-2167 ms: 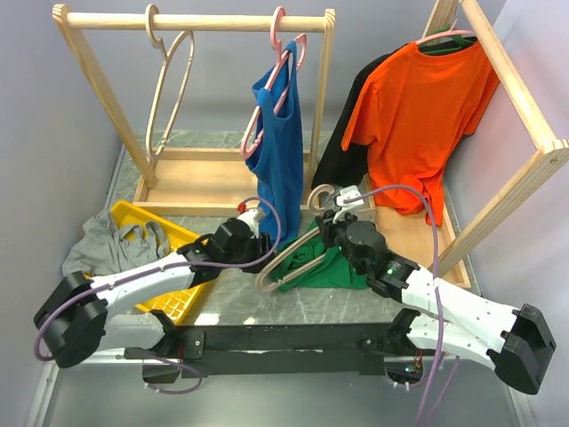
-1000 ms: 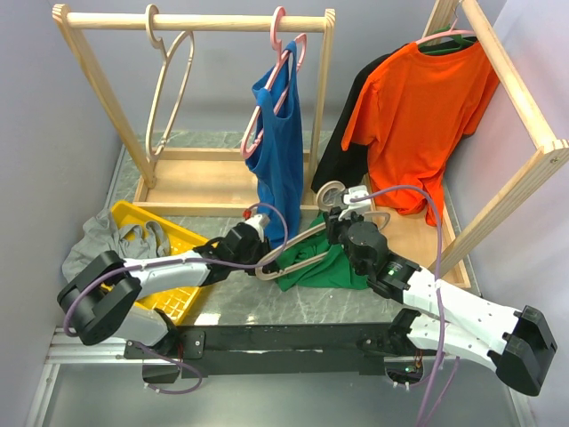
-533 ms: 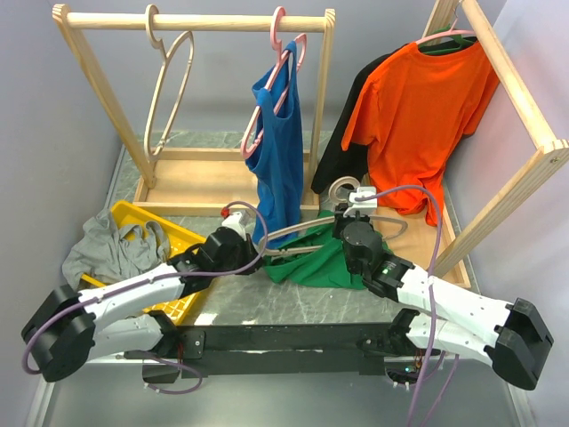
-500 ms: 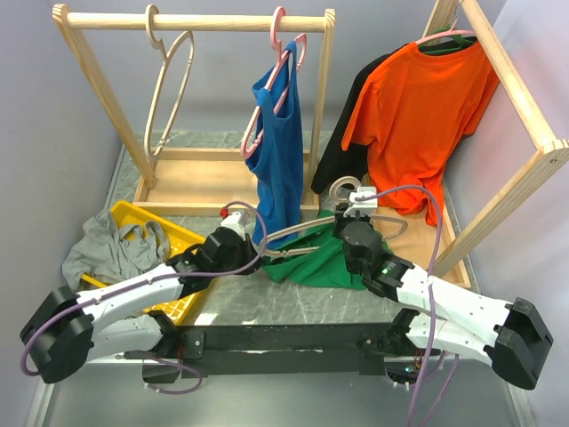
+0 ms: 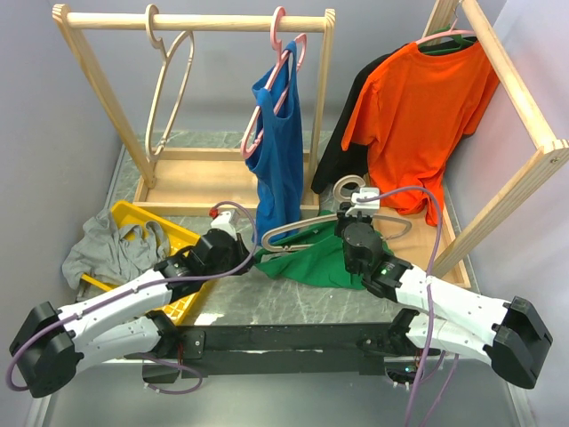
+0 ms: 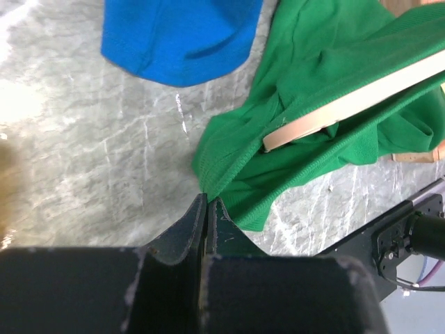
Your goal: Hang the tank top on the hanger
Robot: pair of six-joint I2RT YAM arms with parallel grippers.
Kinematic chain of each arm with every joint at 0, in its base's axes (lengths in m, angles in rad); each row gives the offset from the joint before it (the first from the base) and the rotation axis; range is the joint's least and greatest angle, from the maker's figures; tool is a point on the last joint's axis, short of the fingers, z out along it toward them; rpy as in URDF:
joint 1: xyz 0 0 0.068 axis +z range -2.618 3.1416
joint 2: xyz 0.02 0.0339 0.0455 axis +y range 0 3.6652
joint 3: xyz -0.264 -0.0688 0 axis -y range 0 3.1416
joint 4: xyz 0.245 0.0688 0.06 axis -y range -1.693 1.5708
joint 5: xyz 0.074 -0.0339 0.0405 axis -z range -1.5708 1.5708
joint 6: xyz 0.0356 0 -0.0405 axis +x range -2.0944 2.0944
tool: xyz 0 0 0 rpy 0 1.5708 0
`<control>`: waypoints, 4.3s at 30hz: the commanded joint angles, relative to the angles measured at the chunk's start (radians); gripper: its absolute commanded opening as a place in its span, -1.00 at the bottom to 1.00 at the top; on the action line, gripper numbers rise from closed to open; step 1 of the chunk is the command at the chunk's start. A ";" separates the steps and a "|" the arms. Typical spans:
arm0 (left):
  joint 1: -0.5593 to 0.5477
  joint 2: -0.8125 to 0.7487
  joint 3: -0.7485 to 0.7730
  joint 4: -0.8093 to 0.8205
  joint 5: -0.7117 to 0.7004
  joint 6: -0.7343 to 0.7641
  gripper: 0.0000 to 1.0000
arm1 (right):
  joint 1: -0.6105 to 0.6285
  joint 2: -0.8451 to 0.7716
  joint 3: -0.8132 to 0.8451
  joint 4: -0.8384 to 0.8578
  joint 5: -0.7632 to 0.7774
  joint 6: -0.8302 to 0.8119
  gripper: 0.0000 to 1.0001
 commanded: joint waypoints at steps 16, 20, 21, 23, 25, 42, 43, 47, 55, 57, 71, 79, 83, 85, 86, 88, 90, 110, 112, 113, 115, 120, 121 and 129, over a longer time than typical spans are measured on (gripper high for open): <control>-0.027 0.060 0.423 -0.173 -0.014 0.137 -0.98 | 0.076 0.063 0.190 -0.018 0.120 -0.070 -1.00; -0.050 0.097 0.526 -0.207 -0.054 0.149 -0.98 | 0.107 0.097 0.284 -0.029 0.135 -0.104 -1.00; -0.053 0.106 0.546 -0.219 -0.062 0.151 -0.98 | 0.110 0.103 0.307 -0.041 0.138 -0.107 -1.00; -0.069 0.113 0.604 -0.224 -0.089 0.155 -0.98 | 0.113 0.126 0.372 -0.067 0.148 -0.125 -1.00; -0.076 0.116 0.642 -0.219 -0.102 0.158 -0.98 | 0.120 0.135 0.421 -0.078 0.146 -0.134 -1.00; -0.092 0.156 0.957 -0.063 -0.008 0.177 -0.05 | 0.191 0.149 0.937 -0.239 -0.033 -0.277 -1.00; -0.090 0.150 0.954 -0.046 0.001 0.180 0.09 | 0.191 0.161 0.968 -0.250 -0.036 -0.276 -1.00; -0.092 0.090 0.919 0.041 0.023 0.203 0.41 | 0.194 0.207 1.067 -0.290 -0.094 -0.286 -1.00; -0.090 -0.024 0.876 0.107 0.064 0.246 0.49 | 0.197 0.220 1.154 -0.345 -0.115 -0.312 -1.00; -0.092 -0.045 0.865 0.104 0.088 0.255 0.50 | 0.196 0.184 1.071 -0.333 -0.119 -0.267 -1.00; -0.092 -0.133 0.667 -0.188 0.214 0.375 0.35 | 0.196 -0.075 0.446 -0.211 -0.271 -0.082 -1.00; -0.090 -0.278 0.431 -0.216 0.273 0.336 0.33 | 0.196 -0.121 0.311 -0.204 -0.364 -0.053 -1.00; -0.092 -0.306 0.396 -0.232 0.285 0.341 0.36 | 0.197 -0.135 0.275 -0.204 -0.403 -0.041 -1.00; -0.092 -0.302 0.386 -0.242 0.288 0.343 0.40 | 0.196 -0.132 0.275 -0.216 -0.411 -0.039 -1.00; -0.090 -0.289 0.386 -0.244 0.293 0.352 0.40 | 0.197 -0.130 0.273 -0.219 -0.412 -0.039 -1.00; -0.092 -0.272 0.385 -0.253 0.296 0.356 0.39 | 0.196 -0.127 0.271 -0.222 -0.415 -0.039 -1.00; -0.092 -0.245 0.389 -0.268 0.296 0.367 0.35 | 0.197 -0.127 0.264 -0.219 -0.429 -0.036 -1.00; -0.092 -0.157 0.391 -0.319 0.306 0.387 -0.03 | 0.197 -0.087 0.256 -0.224 -0.417 -0.022 -1.00; -0.092 -0.154 0.386 -0.311 0.314 0.386 -0.13 | 0.196 -0.083 0.256 -0.224 -0.412 -0.018 -1.00; -0.090 -0.153 0.383 -0.310 0.317 0.384 -0.19 | 0.196 -0.078 0.256 -0.225 -0.408 -0.016 -1.00; -0.092 -0.148 0.377 -0.305 0.325 0.379 -0.21 | 0.196 -0.077 0.256 -0.227 -0.405 -0.012 -1.00; -0.092 -0.142 0.350 -0.301 0.334 0.372 -0.25 | 0.197 -0.068 0.256 -0.222 -0.404 -0.009 -1.00; -0.092 -0.142 0.345 -0.298 0.335 0.370 -0.26 | 0.196 -0.064 0.256 -0.221 -0.405 -0.009 -1.00; -0.095 -0.163 0.314 -0.252 0.331 0.353 -0.45 | 0.196 -0.054 0.259 -0.216 -0.403 -0.012 -1.00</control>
